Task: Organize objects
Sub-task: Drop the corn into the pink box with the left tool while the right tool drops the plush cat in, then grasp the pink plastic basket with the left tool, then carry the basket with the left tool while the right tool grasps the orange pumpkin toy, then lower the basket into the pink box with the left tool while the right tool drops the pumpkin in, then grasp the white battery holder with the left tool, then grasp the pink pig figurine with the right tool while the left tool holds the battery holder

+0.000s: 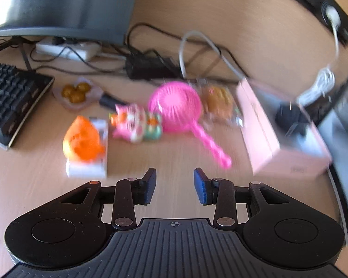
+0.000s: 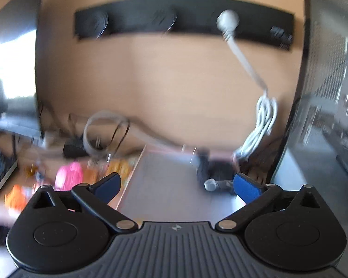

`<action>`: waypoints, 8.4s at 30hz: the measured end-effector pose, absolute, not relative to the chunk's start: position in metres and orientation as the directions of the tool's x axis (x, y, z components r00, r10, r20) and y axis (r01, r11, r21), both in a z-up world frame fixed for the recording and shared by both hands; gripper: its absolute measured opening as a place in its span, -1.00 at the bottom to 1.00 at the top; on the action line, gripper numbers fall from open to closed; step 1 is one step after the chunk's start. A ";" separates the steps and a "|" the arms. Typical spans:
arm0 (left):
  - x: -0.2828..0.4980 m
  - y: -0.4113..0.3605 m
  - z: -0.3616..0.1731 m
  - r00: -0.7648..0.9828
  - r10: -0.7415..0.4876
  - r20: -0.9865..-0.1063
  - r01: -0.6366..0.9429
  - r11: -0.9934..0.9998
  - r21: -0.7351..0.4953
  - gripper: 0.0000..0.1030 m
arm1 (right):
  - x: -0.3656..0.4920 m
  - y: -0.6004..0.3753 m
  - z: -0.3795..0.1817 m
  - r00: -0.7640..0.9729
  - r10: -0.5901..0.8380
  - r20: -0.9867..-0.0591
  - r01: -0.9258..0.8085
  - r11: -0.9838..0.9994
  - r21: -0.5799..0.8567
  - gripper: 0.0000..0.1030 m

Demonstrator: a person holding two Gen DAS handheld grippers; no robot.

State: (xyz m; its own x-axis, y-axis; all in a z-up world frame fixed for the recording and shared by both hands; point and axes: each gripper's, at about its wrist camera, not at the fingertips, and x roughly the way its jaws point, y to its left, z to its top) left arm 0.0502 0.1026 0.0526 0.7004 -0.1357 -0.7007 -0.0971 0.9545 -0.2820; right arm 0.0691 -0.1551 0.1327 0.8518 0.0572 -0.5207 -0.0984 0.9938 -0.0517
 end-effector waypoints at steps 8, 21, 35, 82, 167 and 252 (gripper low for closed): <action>0.130 0.101 0.059 0.723 -0.097 -0.684 -0.097 0.966 -0.240 -0.24 | 0.011 -0.132 0.092 0.797 0.032 -0.604 -0.147 0.979 -0.142 1.00; 0.200 0.089 0.028 0.688 -0.044 -0.724 -0.200 0.948 -0.248 0.13 | -0.022 -0.162 0.067 0.733 -0.041 -0.679 -0.071 0.988 -0.137 1.00; 0.194 0.056 0.026 0.678 -0.016 -0.735 -0.240 0.940 -0.242 0.25 | -0.038 -0.157 0.057 0.723 -0.060 -0.688 -0.084 0.981 -0.174 1.00; 0.039 0.051 0.026 0.604 -0.129 -0.787 0.098 0.991 -0.087 0.19 | 0.004 -0.158 0.032 0.703 0.052 -0.709 -0.095 0.995 -0.021 1.00; 0.219 -0.085 0.050 0.630 -0.311 -0.712 0.428 0.904 -0.016 0.20 | -0.052 -0.197 0.092 0.792 -0.102 -0.602 0.082 0.995 -0.060 -0.10; -0.018 0.178 0.020 0.623 0.068 -0.779 -0.227 0.969 -0.096 0.04 | 0.082 0.028 0.048 0.663 0.316 -0.679 -0.429 0.903 0.002 1.00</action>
